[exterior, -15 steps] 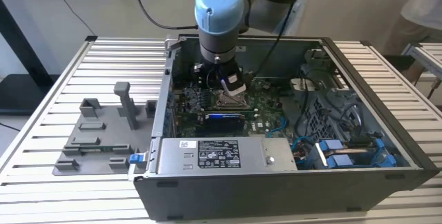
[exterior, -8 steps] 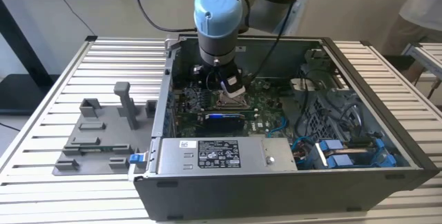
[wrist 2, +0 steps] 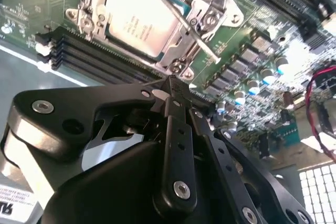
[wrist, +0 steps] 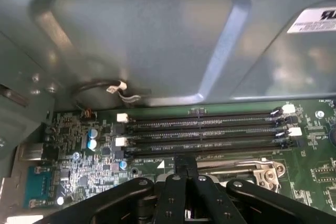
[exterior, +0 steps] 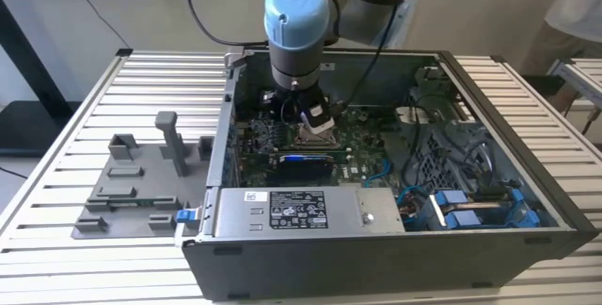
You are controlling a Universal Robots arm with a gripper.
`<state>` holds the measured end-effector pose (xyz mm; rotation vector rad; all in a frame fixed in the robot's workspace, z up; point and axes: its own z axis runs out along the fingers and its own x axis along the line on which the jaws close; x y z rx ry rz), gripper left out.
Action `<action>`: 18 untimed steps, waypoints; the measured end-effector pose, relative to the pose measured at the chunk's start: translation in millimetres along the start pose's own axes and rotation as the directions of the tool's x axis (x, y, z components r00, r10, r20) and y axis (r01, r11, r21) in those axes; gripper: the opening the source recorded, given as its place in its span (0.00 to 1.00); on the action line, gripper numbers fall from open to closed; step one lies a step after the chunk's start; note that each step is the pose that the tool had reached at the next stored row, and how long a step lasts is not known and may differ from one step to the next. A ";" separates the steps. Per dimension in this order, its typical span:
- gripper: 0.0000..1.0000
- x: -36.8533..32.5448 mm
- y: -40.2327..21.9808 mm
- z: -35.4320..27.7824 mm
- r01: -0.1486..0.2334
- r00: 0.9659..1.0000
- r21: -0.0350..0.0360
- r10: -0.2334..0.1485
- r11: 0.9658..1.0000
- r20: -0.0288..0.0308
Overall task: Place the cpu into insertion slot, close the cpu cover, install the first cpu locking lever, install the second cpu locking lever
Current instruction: 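Install the first cpu locking lever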
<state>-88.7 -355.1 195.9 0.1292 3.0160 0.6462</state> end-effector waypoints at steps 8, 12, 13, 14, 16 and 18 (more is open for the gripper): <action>0.11 2.9 0.7 1.0 0.000 1.000 -0.013 0.000 1.000 0.000; 0.11 3.0 0.7 1.2 -0.001 1.000 -0.026 0.001 1.000 -0.001; 0.11 3.0 0.7 1.2 -0.002 1.000 -0.026 0.001 1.000 -0.001; 0.11 2.6 0.7 1.2 -0.001 1.000 -0.026 0.001 1.000 -0.001; 0.11 0.8 0.8 1.4 -0.001 1.000 -0.026 0.001 1.000 -0.001; 0.11 -0.4 0.8 1.6 -0.001 1.000 -0.025 0.001 1.000 -0.001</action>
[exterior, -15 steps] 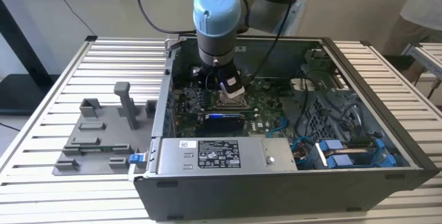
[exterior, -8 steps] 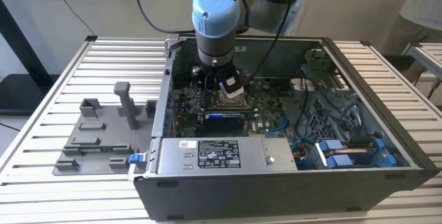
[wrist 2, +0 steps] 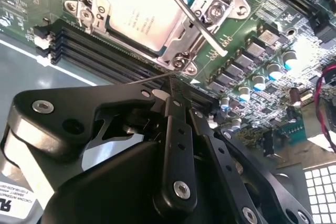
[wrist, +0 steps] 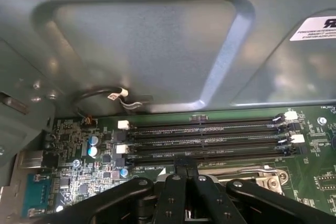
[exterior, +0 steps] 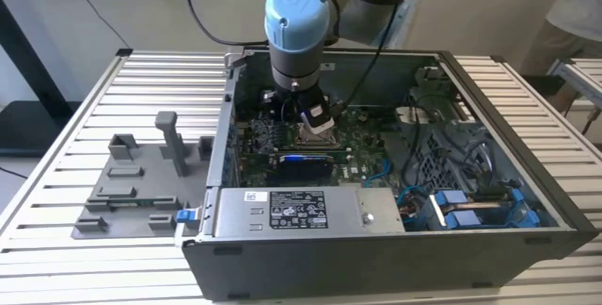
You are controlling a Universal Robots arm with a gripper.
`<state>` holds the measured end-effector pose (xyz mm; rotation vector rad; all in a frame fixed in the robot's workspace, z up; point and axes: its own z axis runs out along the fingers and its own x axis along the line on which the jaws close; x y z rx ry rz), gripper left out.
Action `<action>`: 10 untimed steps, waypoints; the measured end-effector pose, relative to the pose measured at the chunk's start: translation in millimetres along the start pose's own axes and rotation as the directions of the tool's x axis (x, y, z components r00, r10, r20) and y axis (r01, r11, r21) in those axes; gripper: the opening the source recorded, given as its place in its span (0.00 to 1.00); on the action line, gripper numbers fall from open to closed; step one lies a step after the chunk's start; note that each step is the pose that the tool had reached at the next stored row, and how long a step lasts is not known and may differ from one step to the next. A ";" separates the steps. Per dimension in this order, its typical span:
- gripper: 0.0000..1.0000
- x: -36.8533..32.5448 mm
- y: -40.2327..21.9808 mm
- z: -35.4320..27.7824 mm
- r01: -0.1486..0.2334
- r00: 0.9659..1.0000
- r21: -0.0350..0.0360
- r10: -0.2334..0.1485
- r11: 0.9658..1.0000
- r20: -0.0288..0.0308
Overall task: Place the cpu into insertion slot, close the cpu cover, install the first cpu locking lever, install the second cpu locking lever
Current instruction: 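Install the first cpu locking lever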
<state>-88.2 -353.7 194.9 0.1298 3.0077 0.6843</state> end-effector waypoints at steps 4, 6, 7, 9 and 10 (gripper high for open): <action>0.11 -0.2 -0.5 -0.2 0.000 1.000 0.004 0.000 1.000 0.000; 0.11 -0.3 -0.7 0.3 0.000 1.000 0.005 0.000 1.000 0.000; 0.11 -0.3 -0.9 0.6 0.000 1.000 0.006 0.000 1.000 0.000; 0.11 -0.5 -1.2 1.2 0.000 1.000 0.007 0.000 1.000 0.000; 0.11 -0.9 -1.3 1.6 0.001 1.000 0.008 -0.001 1.000 0.000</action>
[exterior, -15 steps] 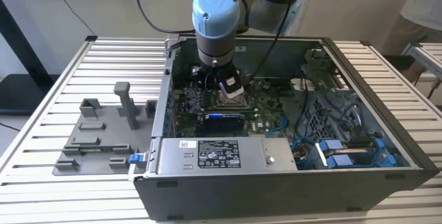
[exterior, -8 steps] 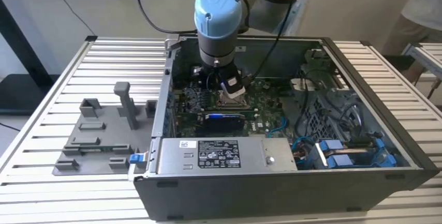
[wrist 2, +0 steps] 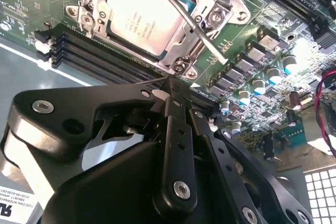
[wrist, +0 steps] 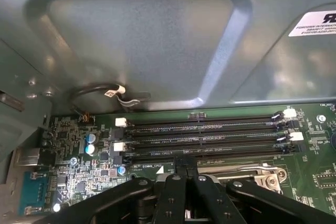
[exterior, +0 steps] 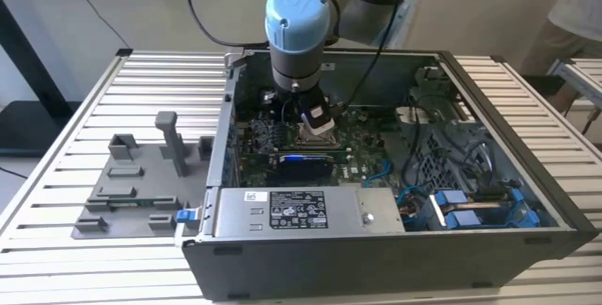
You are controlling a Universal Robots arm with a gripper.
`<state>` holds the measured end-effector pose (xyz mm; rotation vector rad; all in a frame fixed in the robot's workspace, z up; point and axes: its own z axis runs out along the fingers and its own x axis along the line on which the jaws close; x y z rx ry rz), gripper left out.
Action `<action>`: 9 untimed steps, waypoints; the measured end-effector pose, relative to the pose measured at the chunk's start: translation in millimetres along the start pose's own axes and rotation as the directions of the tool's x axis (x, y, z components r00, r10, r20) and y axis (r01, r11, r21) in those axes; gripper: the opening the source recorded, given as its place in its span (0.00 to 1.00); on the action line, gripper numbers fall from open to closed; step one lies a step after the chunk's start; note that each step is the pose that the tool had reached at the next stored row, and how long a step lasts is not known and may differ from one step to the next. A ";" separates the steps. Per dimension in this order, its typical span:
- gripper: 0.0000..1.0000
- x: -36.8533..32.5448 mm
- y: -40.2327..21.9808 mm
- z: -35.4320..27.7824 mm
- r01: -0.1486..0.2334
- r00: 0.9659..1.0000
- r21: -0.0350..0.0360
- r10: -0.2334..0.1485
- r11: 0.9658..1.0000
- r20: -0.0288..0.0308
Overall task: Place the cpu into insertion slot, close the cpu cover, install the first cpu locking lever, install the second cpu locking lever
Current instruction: 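Install the first cpu locking lever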
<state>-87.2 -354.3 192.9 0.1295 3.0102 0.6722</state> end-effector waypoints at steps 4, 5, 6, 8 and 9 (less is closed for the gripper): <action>0.11 -2.2 -0.5 1.6 0.000 1.000 0.004 0.000 1.000 0.000; 0.11 -2.7 -0.5 1.9 0.000 1.000 0.005 0.000 1.000 0.000; 0.11 -3.0 -0.2 2.3 0.000 1.000 0.005 0.000 1.000 0.000; 0.11 -3.3 0.9 3.4 0.000 1.000 0.005 0.000 1.000 0.000; 0.11 -3.3 1.4 3.9 0.000 1.000 0.005 0.000 1.000 0.000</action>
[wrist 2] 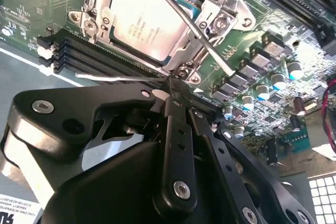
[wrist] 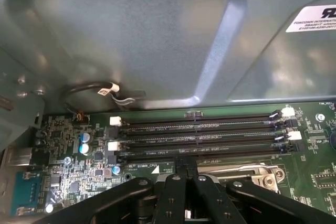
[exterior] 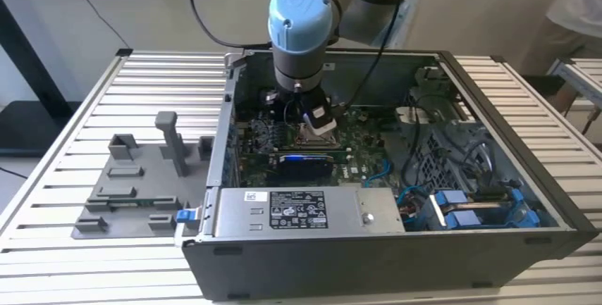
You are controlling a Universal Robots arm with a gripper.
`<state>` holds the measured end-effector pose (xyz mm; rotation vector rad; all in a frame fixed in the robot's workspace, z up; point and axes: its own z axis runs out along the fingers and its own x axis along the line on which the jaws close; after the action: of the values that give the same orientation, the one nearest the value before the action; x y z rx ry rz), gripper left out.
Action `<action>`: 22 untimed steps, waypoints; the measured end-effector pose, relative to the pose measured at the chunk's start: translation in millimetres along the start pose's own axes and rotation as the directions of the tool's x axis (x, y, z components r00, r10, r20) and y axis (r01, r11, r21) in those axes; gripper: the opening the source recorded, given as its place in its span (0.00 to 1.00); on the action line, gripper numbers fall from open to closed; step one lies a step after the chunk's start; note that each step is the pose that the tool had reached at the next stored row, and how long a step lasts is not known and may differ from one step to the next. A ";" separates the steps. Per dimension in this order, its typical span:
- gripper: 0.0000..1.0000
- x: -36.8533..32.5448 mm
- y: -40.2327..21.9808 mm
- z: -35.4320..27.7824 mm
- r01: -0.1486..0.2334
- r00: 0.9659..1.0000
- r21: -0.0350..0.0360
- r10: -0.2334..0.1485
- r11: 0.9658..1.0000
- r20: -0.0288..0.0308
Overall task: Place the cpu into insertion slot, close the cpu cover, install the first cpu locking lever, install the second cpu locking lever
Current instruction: 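Install the first cpu locking lever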
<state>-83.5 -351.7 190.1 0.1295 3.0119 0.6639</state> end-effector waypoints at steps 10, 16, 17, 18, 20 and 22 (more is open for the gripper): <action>0.11 -7.2 1.3 3.2 0.000 1.000 0.006 0.000 1.000 0.000; 0.11 -11.3 2.6 5.2 0.001 1.000 0.007 -0.001 1.000 0.001; 0.11 -12.0 2.8 5.6 0.001 1.000 0.007 -0.001 1.000 0.001; 0.11 -12.8 2.9 6.0 0.001 1.000 0.006 -0.001 1.000 0.001; 0.11 -14.2 3.2 6.7 0.001 1.000 0.006 -0.001 1.000 0.001; 0.11 -15.9 3.4 6.9 0.001 1.000 0.006 -0.001 1.000 0.001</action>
<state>-67.0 -347.3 185.9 0.1291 3.0135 0.6542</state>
